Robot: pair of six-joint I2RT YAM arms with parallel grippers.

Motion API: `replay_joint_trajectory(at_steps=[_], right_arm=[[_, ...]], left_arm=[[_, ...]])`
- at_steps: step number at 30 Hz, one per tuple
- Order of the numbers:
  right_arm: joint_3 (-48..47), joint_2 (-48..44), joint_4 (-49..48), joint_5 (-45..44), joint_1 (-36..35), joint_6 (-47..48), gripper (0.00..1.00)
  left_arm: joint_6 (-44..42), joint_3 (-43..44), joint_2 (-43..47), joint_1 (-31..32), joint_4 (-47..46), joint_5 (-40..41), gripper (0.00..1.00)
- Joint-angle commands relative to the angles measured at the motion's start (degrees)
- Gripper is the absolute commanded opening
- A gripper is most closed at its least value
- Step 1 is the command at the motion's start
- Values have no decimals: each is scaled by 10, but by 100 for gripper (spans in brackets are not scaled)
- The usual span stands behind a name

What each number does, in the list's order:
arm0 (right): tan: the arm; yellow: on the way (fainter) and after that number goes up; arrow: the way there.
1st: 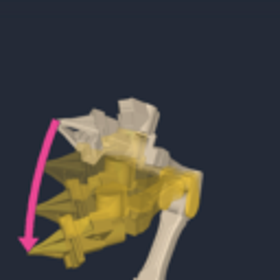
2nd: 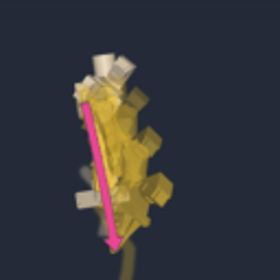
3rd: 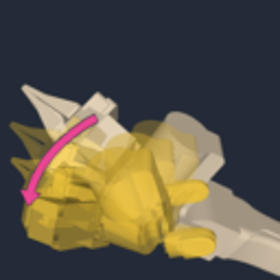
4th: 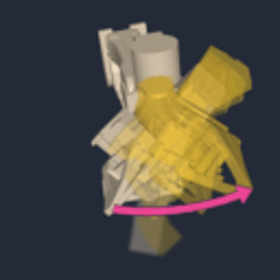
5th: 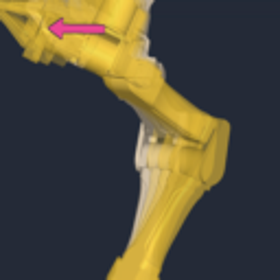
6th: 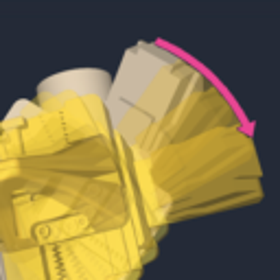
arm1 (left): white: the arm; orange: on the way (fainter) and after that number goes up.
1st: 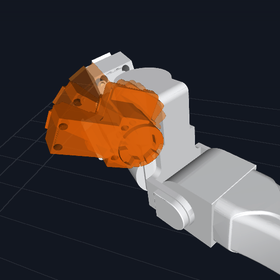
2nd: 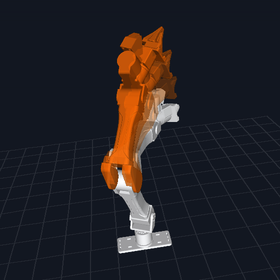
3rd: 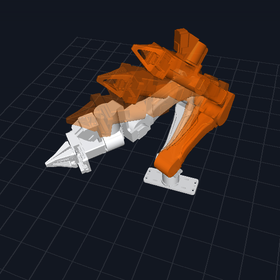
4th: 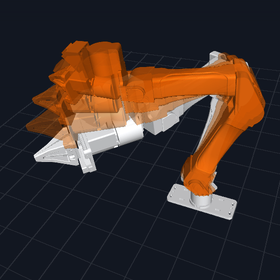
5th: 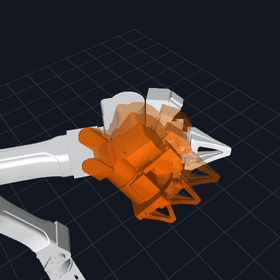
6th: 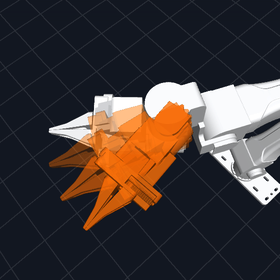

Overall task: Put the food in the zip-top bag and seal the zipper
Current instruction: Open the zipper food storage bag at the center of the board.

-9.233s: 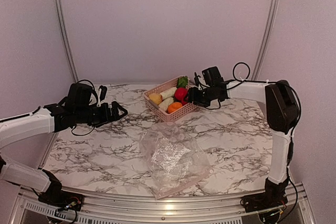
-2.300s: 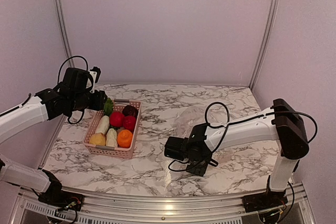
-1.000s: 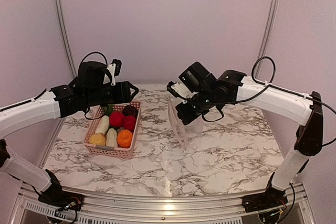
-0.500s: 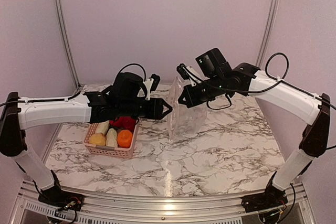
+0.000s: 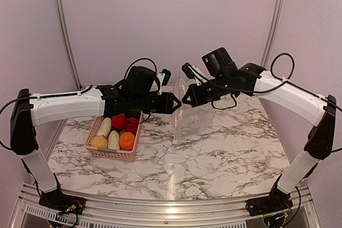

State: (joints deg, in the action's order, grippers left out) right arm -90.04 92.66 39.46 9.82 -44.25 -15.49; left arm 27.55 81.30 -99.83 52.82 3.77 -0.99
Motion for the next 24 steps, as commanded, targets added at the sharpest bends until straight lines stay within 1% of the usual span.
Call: replay_joint_trajectory(at_steps=[1, 4, 7, 10, 14, 17, 20, 24], right_arm=[[-3, -13, -12, 12, 13, -3, 0], [-1, -12, -11, 12, 18, 0, 0], [-3, -7, -13, 18, 18, 0, 0], [-4, -4, -16, 28, 18, -2, 0], [-11, 0, -15, 41, 19, -1, 0], [-20, 1, -10, 45, 18, 2, 0], [-27, -1, -5, 47, 19, 6, 0], [-32, -2, 4, 53, 19, 10, 0]], left_arm=[[-23, -2, 8, -3, 22, 1, 41], [-39, -36, 45, -2, 1, -8, 46], [-47, -50, 67, -3, 13, 28, 46], [-50, -48, 64, -2, 28, 46, 45], [-48, -24, 35, -3, 37, 47, 44], [-48, 13, 4, -4, 59, 57, 40], [-49, 37, -15, -5, 60, 57, 34], [-50, 52, -32, -6, 55, 45, 23]])
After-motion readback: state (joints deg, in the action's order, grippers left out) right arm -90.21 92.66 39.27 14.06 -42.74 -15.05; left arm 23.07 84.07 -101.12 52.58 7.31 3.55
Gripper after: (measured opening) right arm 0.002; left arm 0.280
